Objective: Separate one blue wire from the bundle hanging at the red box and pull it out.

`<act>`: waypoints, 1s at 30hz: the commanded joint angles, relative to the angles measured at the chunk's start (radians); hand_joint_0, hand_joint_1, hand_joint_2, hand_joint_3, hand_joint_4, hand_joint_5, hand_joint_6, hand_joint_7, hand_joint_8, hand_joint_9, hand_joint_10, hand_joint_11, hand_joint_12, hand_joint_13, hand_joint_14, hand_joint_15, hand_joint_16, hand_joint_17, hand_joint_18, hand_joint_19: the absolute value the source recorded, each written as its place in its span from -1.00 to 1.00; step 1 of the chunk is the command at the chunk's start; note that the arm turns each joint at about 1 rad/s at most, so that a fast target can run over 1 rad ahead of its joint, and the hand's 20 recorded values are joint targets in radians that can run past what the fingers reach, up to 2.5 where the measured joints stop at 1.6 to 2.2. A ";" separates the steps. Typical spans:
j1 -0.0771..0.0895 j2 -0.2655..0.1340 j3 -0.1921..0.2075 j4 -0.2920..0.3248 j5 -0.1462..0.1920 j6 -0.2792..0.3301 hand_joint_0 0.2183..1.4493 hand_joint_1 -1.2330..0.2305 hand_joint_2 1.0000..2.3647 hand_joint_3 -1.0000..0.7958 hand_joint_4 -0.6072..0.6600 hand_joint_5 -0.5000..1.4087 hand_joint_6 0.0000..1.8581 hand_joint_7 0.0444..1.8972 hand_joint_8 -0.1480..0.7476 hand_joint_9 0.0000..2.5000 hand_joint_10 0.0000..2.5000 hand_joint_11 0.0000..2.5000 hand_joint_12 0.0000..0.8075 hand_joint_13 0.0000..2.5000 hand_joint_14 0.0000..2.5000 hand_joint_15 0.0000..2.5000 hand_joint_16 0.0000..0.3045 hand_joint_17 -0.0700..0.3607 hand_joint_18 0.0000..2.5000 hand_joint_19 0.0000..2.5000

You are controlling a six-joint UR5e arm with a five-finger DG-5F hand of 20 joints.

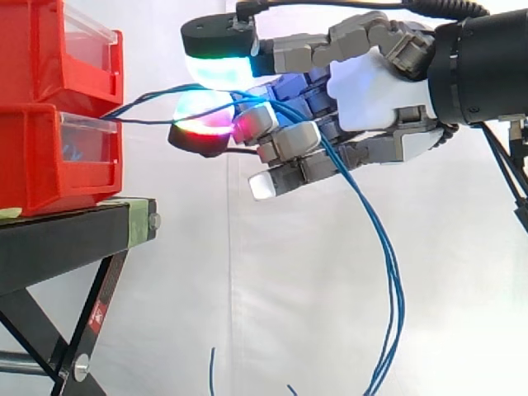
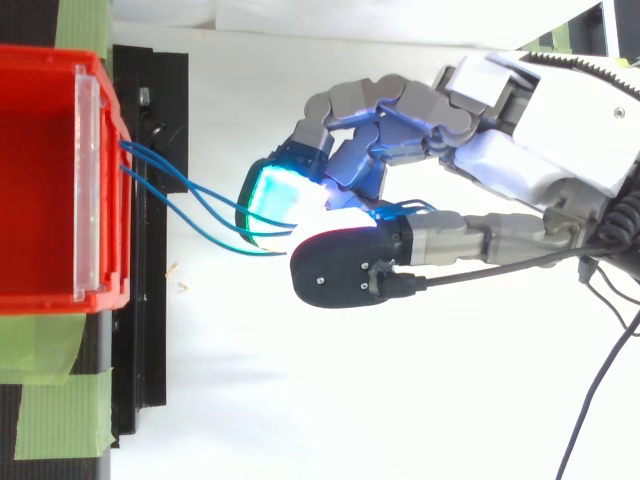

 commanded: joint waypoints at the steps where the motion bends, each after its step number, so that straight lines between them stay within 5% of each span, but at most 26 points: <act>1: 0.000 0.000 0.000 -0.005 0.000 0.001 -0.29 -0.25 -0.98 -0.24 0.40 -0.74 -0.10 0.02 0.09 -0.59 -0.26 0.14 -0.16 -0.54 0.05 0.13 -0.75 -0.28 -0.48 -0.25; 9: 0.000 0.000 0.000 -0.009 0.000 0.001 -0.16 -0.30 -0.96 -0.10 0.40 -0.73 -0.10 0.02 0.09 -0.56 -0.33 0.19 -0.16 -0.52 -0.01 0.15 -0.75 -0.28 -0.48 -0.25; 16: 0.001 0.002 0.001 -0.009 0.003 -0.001 -0.06 -0.52 -0.97 -0.17 0.38 -0.74 -0.09 0.03 0.09 -0.61 -0.29 0.18 -0.14 -0.56 0.05 0.13 -0.76 -0.29 -0.51 -0.28; 19: 0.001 0.000 0.000 -0.011 0.003 -0.001 -0.05 -0.52 -0.97 -0.18 0.34 -0.76 -0.09 0.05 0.06 -0.71 -0.21 0.16 -0.15 -0.75 0.24 0.02 -0.75 -0.28 -0.65 -0.29; 30: 0.001 0.000 0.000 -0.009 0.003 -0.001 -0.13 -0.54 -0.98 -0.29 0.35 -0.76 -0.10 0.06 0.06 -0.74 -0.23 0.20 -0.17 -0.75 0.17 0.04 -0.75 -0.28 -0.63 -0.31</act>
